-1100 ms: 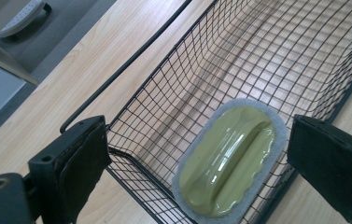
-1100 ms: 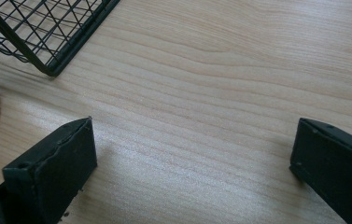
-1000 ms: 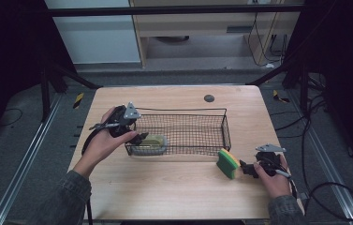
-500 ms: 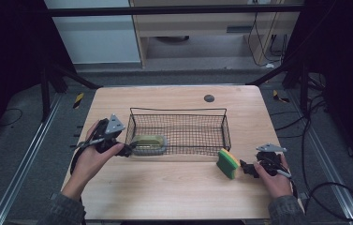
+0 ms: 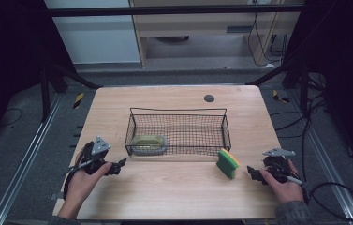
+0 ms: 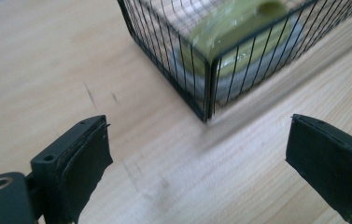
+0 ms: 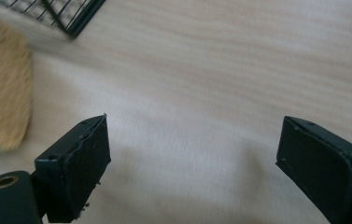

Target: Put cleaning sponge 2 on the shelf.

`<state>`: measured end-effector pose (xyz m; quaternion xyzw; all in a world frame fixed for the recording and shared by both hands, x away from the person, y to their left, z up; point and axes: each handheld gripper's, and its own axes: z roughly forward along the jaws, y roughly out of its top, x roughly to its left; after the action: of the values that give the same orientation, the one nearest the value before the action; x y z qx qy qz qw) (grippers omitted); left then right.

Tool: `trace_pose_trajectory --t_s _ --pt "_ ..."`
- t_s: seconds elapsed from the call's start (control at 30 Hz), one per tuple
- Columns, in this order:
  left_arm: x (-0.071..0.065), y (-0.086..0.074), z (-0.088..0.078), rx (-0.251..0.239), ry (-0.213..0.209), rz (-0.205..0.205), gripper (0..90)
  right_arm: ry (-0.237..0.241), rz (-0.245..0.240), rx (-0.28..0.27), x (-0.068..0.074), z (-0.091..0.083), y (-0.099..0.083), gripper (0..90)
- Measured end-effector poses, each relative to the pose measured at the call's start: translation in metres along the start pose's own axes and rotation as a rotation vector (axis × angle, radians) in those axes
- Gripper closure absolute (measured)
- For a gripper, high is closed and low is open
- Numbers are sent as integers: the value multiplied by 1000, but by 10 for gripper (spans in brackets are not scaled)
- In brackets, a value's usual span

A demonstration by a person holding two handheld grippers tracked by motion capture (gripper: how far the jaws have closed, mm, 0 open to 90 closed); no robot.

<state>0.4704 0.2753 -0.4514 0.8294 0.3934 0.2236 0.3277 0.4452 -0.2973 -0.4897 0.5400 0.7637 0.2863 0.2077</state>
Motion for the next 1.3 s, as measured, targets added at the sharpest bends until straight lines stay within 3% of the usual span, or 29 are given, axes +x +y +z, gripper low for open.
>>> trace_pose_trajectory --t_s 0.07,0.17,0.33,0.47,0.57,0.83,1.0,1.13,1.3 --pt "1 -5 6 21 12 -3 56 15 -5 17 1 -9 -4 115" --pt "1 -10 13 33 -7 -24 56 40 -17 56 6 -24 -10 130" --pt "0 -14 22 74 -7 -10 56 50 -43 75 15 -36 -8 145" --pt "-1 -17 29 90 -21 -13 56 60 -58 90 24 -47 1 161" --pt "1 -19 34 98 -41 -47 57 65 -57 102 32 -53 11 160" --pt "-3 -23 42 127 -62 -9 56 65 -105 143 56 -63 30 152" --pt "-1 -27 42 117 -86 -42 43 71 -136 164 66 -69 43 152" --pt "3 -31 41 99 -87 -42 29 85 -164 180 70 -68 55 197" --pt "6 -42 41 19 -95 -38 0 116 -172 188 77 -68 72 196"
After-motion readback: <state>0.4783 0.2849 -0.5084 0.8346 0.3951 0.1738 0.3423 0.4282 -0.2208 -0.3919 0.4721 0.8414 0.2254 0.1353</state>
